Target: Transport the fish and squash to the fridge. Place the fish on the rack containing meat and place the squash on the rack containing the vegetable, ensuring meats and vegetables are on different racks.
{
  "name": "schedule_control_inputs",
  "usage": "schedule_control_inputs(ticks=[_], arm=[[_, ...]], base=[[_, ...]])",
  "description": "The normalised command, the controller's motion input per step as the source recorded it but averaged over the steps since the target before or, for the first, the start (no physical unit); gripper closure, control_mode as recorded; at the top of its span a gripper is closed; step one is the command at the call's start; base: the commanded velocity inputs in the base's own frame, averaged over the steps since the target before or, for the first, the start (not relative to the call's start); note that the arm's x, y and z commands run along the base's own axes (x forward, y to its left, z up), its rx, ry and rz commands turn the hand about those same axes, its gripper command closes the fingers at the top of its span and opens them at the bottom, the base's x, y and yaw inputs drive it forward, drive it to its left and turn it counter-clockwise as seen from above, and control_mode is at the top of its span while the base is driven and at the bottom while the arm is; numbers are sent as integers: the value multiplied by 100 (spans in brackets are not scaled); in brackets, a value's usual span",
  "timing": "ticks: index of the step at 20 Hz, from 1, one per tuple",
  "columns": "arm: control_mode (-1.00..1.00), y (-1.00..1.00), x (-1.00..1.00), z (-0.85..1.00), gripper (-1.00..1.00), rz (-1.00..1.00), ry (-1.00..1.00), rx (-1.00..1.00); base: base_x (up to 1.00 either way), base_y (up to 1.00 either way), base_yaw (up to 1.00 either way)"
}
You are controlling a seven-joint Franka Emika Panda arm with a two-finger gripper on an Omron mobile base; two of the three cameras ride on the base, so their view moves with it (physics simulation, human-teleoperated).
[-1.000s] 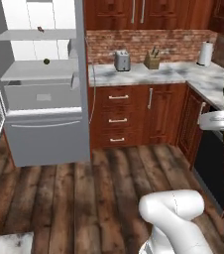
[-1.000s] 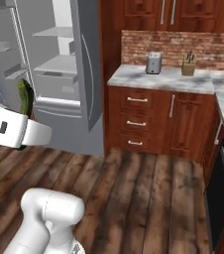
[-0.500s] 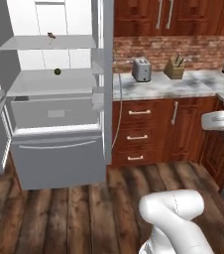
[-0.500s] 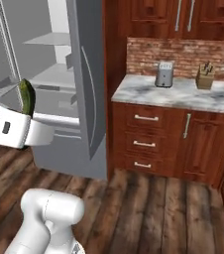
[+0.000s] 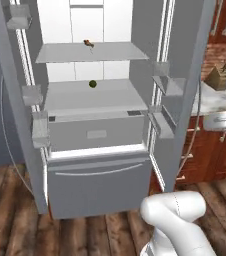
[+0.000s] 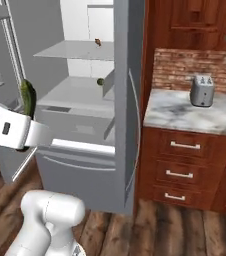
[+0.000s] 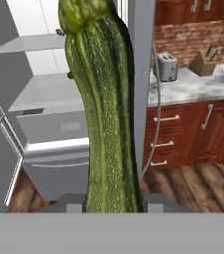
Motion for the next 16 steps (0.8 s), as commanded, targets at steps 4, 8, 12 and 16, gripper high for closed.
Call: schedule_control_inputs(ticks=[4, 8, 12, 16], arm=[[100, 0, 0, 0, 100, 0, 0, 0], [100, 0, 0, 0, 100, 0, 0, 0], [100, 0, 0, 0, 100, 0, 0, 0], [100, 0, 0, 0, 100, 0, 0, 0]], base=[[91, 100, -18], [93, 80, -14], [58, -12, -1], [44, -26, 0]])
